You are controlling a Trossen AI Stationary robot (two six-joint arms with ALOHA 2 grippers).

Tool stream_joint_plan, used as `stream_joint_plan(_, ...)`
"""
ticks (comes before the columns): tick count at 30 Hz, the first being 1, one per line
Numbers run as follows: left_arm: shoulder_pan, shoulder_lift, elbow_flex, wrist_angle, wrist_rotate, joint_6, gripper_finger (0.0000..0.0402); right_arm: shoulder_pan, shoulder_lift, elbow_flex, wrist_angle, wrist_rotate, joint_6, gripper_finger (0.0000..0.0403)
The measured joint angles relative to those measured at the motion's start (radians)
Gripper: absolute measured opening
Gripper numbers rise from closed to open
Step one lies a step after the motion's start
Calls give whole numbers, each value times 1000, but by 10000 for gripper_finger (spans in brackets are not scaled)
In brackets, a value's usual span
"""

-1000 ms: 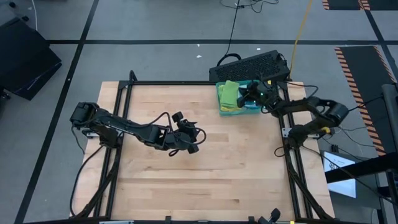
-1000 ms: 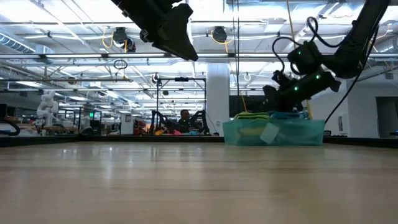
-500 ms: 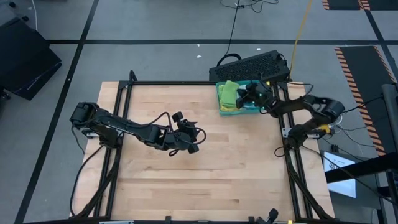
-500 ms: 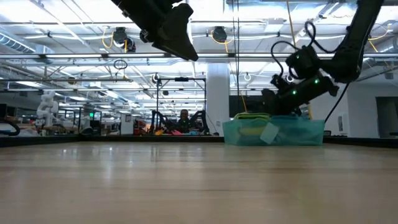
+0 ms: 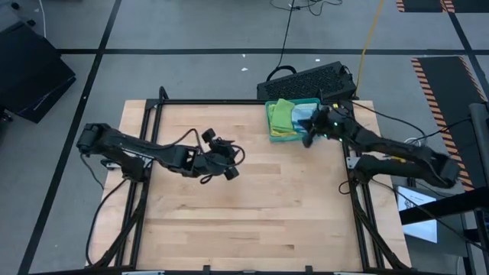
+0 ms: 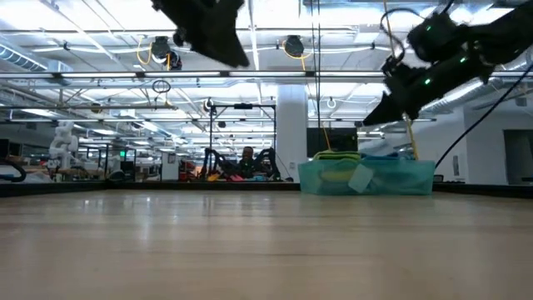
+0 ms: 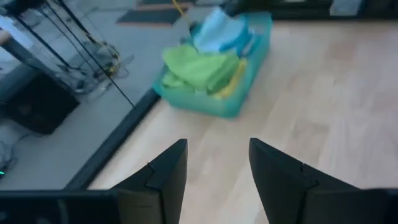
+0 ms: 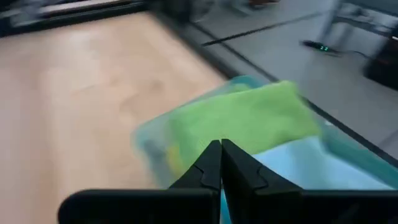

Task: Fold microfiber towels
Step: Return to Home Position

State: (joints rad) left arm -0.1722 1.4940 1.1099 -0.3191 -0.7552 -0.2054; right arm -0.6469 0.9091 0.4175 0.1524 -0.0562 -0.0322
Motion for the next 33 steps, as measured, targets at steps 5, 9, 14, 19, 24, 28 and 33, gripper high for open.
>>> stream_joint_plan(5,11,-44,0,-93,-41,79,175,108,-218,0,-212,-53,-37,1)
stream_joint_plan(9,12,-58,-4,-104,-42,93,175,203,-346,-15,-273,-53,-60,1)
stream_joint_plan(14,13,-54,-116,-76,-74,-82,155,284,-457,-120,-177,-47,-93,1)
stream_joint_plan(19,6,-94,-284,165,-15,-9,76,319,-511,-265,22,3,-143,0)
stream_joint_plan(24,34,-197,-468,490,167,144,7,324,-540,-299,51,-9,-205,0)
stream_joint_plan(28,61,-275,-625,757,279,232,12,325,-560,-324,59,-76,-198,0)
stream_joint_plan(33,67,-365,-775,910,284,251,9,335,-613,-362,67,-77,-195,0)
